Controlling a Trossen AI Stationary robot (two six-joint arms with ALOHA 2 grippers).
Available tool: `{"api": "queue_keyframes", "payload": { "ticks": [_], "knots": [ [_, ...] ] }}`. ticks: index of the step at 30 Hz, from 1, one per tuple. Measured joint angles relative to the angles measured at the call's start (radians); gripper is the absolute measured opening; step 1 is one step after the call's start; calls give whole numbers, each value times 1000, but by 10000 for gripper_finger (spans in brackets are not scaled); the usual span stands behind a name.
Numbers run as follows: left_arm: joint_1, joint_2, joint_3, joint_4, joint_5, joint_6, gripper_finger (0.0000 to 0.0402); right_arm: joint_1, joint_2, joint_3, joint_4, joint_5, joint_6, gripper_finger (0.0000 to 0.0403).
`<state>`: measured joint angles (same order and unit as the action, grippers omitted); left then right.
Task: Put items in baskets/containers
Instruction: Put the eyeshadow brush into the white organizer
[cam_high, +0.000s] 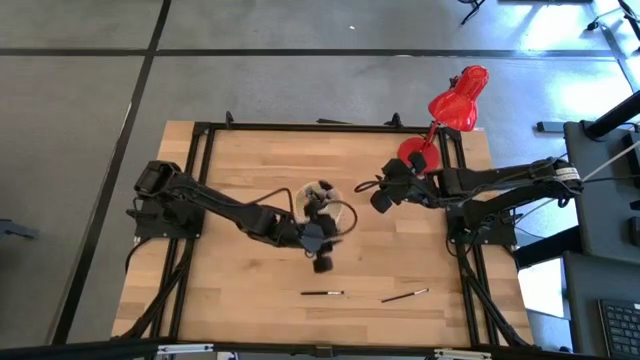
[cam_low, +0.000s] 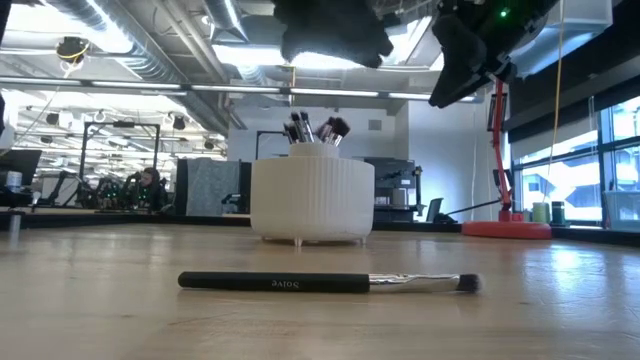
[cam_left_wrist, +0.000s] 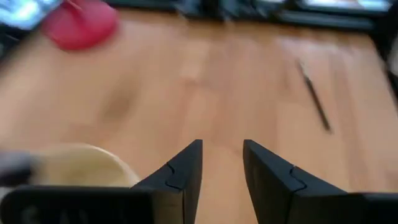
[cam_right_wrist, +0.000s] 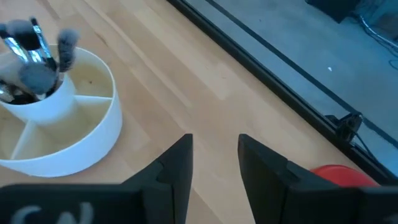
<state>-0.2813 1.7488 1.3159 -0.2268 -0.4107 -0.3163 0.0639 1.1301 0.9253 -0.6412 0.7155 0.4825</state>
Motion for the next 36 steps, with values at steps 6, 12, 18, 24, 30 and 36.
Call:
{"api": "queue_keyframes", "payload": {
  "ticks": [6,12,18,24,30,36],
  "knots": [
    [-35,137,0,58,123,-14,109,-10,-18,0,-41,-3,-13,128],
    [-60,279,65,97,220,6,108,-10,-67,0,-52,-3,12,128],
    [-77,370,156,99,326,44,106,-8,-72,0,-68,-2,21,128],
    [-112,402,164,79,379,125,106,-8,-72,0,-123,-1,69,128],
    [-125,403,164,70,291,141,106,-8,-72,0,-130,-1,96,128],
    [-129,410,164,71,276,183,106,-8,-72,0,-130,-1,115,128]
  ]
}}
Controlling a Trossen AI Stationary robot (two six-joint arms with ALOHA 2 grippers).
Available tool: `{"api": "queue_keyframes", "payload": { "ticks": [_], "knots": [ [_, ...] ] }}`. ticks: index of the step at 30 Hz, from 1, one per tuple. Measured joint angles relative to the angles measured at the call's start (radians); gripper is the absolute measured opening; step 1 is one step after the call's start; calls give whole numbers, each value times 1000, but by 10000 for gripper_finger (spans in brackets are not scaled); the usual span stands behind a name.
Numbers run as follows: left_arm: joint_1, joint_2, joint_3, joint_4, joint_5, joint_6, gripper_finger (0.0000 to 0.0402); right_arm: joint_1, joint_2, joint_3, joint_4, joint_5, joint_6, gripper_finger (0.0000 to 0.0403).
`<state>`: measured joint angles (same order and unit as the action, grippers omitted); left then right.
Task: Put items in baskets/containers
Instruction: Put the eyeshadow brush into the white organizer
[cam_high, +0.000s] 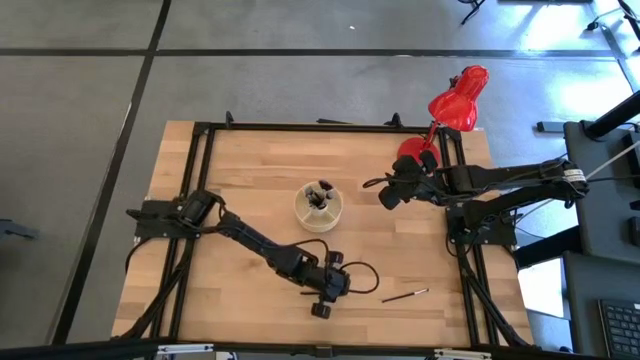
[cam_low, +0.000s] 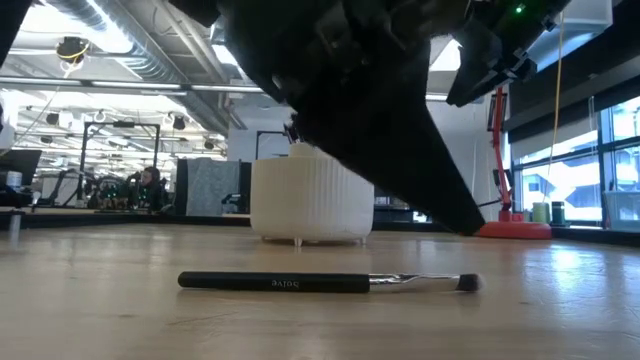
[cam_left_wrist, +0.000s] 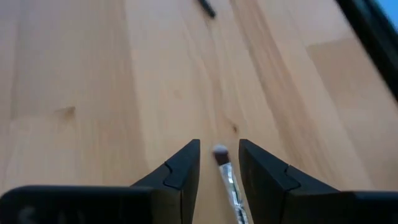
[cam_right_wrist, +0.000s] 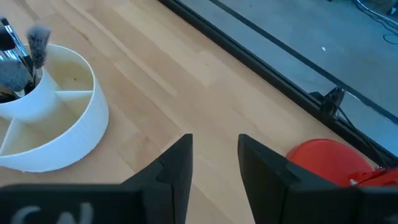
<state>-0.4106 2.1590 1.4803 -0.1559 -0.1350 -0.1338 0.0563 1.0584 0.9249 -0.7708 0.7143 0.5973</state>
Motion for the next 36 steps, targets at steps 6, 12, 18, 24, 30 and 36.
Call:
{"api": "queue_keyframes", "payload": {
  "ticks": [6,12,18,24,30,36],
  "knots": [
    [-11,17,0,10,6,24,106,0,0,0,2,0,-2,128],
    [-6,54,-1,31,-10,17,106,0,1,0,2,0,-3,128],
    [-7,66,3,32,15,9,90,0,1,0,-2,-12,1,128],
    [-6,69,3,16,9,-2,16,2,1,0,-18,-47,27,128],
    [-10,41,-4,-9,-186,-110,9,31,1,0,-15,-36,22,128],
    [-21,-95,0,-37,-431,-168,8,31,-2,-114,126,-34,-71,128]
  ]
}}
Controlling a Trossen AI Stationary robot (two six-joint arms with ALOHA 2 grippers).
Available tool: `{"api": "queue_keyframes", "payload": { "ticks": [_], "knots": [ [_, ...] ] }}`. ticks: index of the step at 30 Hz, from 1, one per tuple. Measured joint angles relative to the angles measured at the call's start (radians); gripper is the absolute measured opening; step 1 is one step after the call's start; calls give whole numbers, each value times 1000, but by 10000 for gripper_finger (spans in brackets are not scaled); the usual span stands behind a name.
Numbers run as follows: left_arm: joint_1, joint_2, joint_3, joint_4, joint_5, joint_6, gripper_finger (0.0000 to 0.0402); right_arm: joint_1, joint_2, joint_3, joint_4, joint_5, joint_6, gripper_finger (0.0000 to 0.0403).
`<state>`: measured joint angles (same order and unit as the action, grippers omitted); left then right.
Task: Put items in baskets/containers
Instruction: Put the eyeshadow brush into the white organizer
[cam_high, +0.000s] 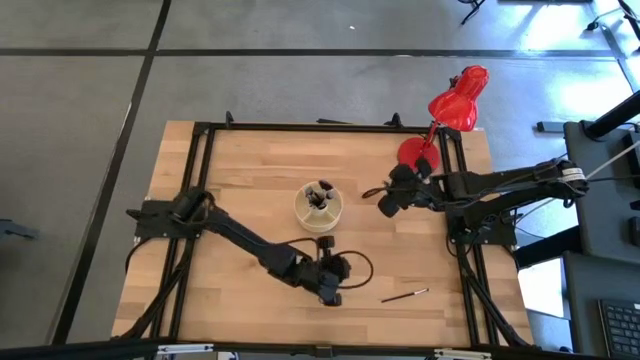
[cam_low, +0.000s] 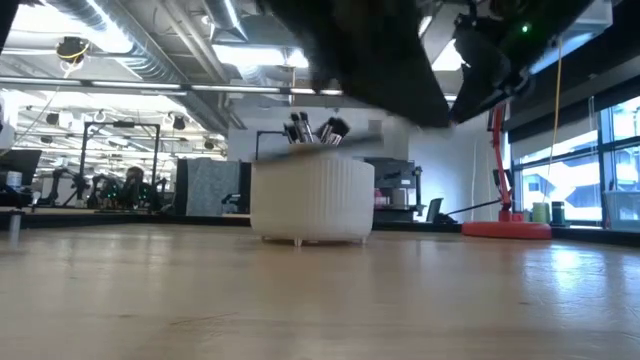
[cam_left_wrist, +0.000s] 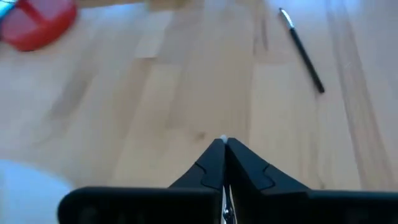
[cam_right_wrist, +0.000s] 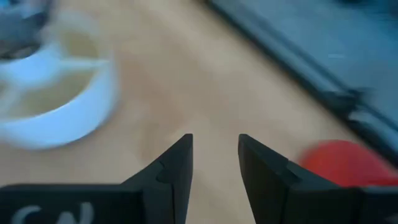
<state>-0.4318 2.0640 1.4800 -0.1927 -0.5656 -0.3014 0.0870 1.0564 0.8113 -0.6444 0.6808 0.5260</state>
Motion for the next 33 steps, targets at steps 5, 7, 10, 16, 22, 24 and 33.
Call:
{"api": "queue_keyframes", "payload": {
  "ticks": [5,7,10,16,22,24,33],
  "knots": [
    [20,-134,-114,18,-45,-52,9,-40,3,-144,405,-570,-192,128],
    [38,-195,-193,113,-54,-93,7,-46,5,-208,600,-761,-219,128],
    [56,-276,-336,312,-60,-127,6,-50,6,-293,815,-860,-177,128],
    [71,-361,-592,950,-73,-42,8,13,24,-471,1211,-725,-42,128],
    [77,-323,-684,1348,-62,120,6,76,106,-534,1579,-621,-67,128],
    [79,-306,-684,1392,-57,139,6,86,141,-510,1616,-634,-88,128],
    [128,-281,-682,1515,8,157,6,100,325,-304,1620,-662,-176,128]
  ]
}}
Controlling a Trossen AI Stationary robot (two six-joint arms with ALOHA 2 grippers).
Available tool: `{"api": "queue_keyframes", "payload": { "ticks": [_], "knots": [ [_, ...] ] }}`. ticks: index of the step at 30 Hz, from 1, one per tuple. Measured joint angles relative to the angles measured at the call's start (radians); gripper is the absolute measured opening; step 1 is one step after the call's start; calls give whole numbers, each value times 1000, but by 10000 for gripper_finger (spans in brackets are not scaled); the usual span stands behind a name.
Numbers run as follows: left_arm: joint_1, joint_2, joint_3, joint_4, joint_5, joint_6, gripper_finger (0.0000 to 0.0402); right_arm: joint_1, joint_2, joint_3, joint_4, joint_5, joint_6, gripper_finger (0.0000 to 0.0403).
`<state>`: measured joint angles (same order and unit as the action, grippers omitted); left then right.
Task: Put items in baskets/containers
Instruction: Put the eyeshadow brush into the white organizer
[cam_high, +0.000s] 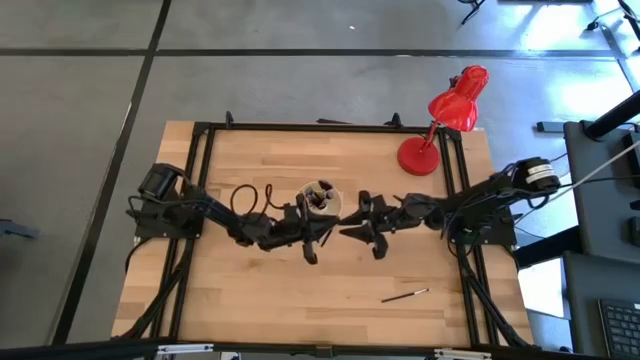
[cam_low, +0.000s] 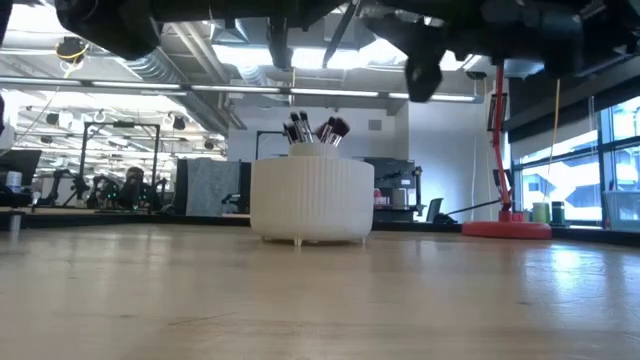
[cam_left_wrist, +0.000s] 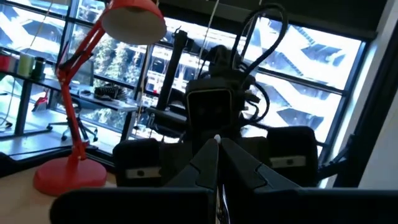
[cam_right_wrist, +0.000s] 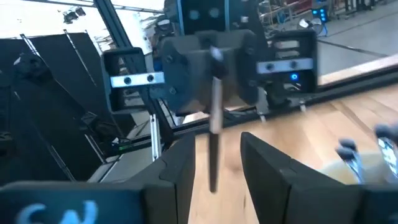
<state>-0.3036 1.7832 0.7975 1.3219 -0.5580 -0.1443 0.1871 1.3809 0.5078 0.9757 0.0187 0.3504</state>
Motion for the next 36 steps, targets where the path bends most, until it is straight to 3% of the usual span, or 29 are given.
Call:
{"api": "queue_keyframes", "payload": {
  "ticks": [13,17,21,24,27,31,33,36],
  "knots": [
    [5,0,0,13,12,28,6,-1,74,108,-7,-12,-48,124],
    [5,0,0,18,17,28,7,-1,93,111,-17,-1,-40,91],
    [9,0,0,19,20,28,8,-1,99,111,-17,17,-42,29],
    [9,0,0,15,18,59,9,0,96,111,-22,42,-53,24],
    [1,-10,-3,-27,-87,167,21,0,78,137,-153,181,-104,24],
    [-16,-75,-6,-155,-352,295,64,-18,80,244,-501,397,-193,24],
    [-16,-118,-6,-238,-420,295,92,-23,92,284,-529,411,-237,24],
    [-18,-190,-6,-358,-427,293,133,-23,91,331,-518,409,-320,24]
  ]
}}
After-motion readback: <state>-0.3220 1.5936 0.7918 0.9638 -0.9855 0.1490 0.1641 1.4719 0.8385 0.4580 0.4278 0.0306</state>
